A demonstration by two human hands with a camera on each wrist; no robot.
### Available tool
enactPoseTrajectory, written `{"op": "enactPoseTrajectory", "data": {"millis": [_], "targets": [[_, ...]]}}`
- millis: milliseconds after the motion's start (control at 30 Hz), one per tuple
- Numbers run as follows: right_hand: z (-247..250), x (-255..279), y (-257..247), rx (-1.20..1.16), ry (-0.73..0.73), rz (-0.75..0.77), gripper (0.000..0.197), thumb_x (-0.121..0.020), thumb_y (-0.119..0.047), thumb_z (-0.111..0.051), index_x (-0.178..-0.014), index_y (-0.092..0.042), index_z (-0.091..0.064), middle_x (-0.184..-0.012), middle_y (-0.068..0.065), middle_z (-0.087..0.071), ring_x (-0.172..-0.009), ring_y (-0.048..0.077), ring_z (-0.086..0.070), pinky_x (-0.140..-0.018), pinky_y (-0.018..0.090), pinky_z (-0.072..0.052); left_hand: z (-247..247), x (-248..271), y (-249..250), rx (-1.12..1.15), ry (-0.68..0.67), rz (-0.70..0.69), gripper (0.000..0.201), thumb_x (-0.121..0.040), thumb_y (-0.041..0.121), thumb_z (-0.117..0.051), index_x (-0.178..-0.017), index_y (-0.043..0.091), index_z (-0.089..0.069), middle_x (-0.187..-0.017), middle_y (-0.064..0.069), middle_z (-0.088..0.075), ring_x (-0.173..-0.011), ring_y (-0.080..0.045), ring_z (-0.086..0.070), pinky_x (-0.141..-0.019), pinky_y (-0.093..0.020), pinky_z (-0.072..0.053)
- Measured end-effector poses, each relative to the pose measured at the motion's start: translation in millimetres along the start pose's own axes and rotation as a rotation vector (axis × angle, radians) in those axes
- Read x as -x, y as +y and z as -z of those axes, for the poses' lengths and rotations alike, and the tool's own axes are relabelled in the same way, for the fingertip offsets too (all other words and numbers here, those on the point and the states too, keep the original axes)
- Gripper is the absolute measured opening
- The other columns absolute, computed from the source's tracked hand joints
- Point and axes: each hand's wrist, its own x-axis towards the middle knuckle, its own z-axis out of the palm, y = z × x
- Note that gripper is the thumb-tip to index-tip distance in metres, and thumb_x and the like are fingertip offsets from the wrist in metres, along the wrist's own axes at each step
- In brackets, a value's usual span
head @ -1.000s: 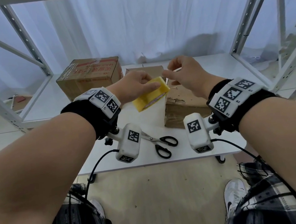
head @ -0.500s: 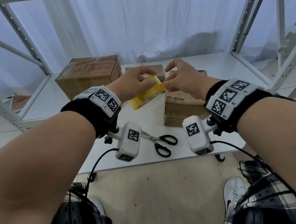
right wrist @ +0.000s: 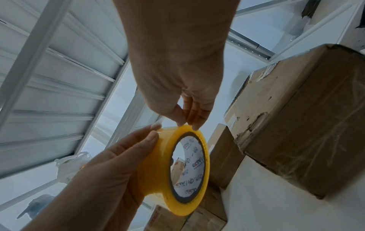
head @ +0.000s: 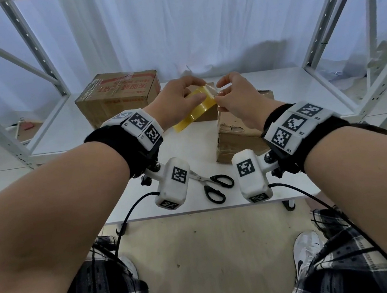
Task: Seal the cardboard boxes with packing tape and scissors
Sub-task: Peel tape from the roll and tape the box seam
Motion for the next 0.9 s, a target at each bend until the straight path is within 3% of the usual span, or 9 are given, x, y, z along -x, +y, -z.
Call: {"op": "enactPoseTrajectory", "data": {"millis": [100, 200, 333, 467, 633, 733, 833, 900], "targets": [[2, 1, 0, 0.032, -0.034, 0.017, 0.028, -0.086, 0.001, -0.058, -0.105, -0.016, -0.045, -0.089, 0.005, -0.057, -0.084, 0.021, -0.055, -0.088, 0.042, -0.052, 2, 0, 1, 0.019, 0.014, 0.032, 0.026, -0.096, 0.024, -0.054, -0.122, 0.022, -0.058, -0.078, -0.001, -0.056, -0.072, -0.014, -0.054, -0.066, -0.023, -0.044], [5, 3, 0, 0.061, -0.079, 0.061, 0.032, -0.083, -0.002, -0.064, -0.106, -0.014, -0.046, -0.095, 0.011, -0.063, -0.084, 0.022, -0.058, -0.082, 0.037, -0.051, 4, -1, 2, 0.045, 0.016, 0.066, 0.024, -0.096, 0.026, -0.054, -0.120, 0.026, -0.059, -0.102, -0.009, -0.061, -0.091, -0.021, -0.061, -0.076, -0.027, -0.048], [7, 2, 1, 0.000, -0.073, 0.185, 0.033, -0.083, 0.008, -0.061, -0.094, -0.019, -0.046, -0.093, 0.008, -0.064, -0.080, 0.012, -0.061, -0.072, 0.020, -0.051, 6, 1, 2, 0.043, 0.014, 0.086, 0.020, -0.095, 0.023, -0.053, -0.114, 0.025, -0.060, -0.092, -0.009, -0.058, -0.085, -0.019, -0.057, -0.072, -0.026, -0.045], [6, 1, 1, -0.030, -0.100, 0.226, 0.038, -0.082, 0.013, -0.057, -0.088, -0.023, -0.045, -0.090, 0.007, -0.066, -0.081, 0.012, -0.065, -0.078, 0.024, -0.053, 9, 2, 3, 0.065, 0.031, 0.102, 0.018, -0.094, 0.022, -0.054, -0.110, 0.026, -0.061, -0.111, -0.016, -0.063, -0.093, -0.021, -0.059, -0.081, -0.031, -0.049], [7, 0, 2, 0.003, -0.089, 0.269, 0.034, -0.081, 0.011, -0.060, -0.092, -0.018, -0.046, -0.086, 0.007, -0.066, -0.071, 0.007, -0.061, -0.074, 0.021, -0.052, 12, 3, 5, 0.078, 0.052, 0.112, 0.018, -0.093, 0.019, -0.054, -0.105, 0.024, -0.065, -0.096, 0.002, -0.059, -0.085, -0.012, -0.055, -0.075, -0.026, -0.047], [9, -2, 3, -0.005, -0.130, 0.262, 0.032, -0.081, 0.006, -0.065, -0.094, -0.017, -0.048, -0.082, 0.002, -0.063, -0.070, 0.009, -0.059, -0.077, 0.027, -0.052, 13, 4, 6, 0.099, 0.060, 0.115, 0.019, -0.091, 0.015, -0.053, -0.102, 0.022, -0.068, -0.091, 0.008, -0.057, -0.078, -0.006, -0.052, -0.069, -0.021, -0.046], [11, -4, 4, -0.085, -0.237, 0.217, 0.031, -0.083, 0.005, -0.067, -0.093, -0.019, -0.050, -0.081, 0.001, -0.061, -0.078, 0.018, -0.059, -0.087, 0.040, -0.053, 17, 6, 6, 0.144, 0.068, 0.122, 0.021, -0.089, 0.012, -0.053, -0.098, 0.021, -0.070, -0.093, 0.010, -0.059, -0.081, -0.007, -0.052, -0.072, -0.022, -0.046], [12, -4, 4, -0.140, -0.281, 0.191, 0.029, -0.083, 0.005, -0.067, -0.094, -0.018, -0.051, -0.081, 0.002, -0.060, -0.079, 0.019, -0.059, -0.088, 0.041, -0.052, 19, 6, 6, 0.170, 0.070, 0.132, 0.023, -0.088, 0.012, -0.052, -0.096, 0.023, -0.071, -0.095, 0.010, -0.060, -0.084, -0.008, -0.053, -0.070, -0.022, -0.047]]}}
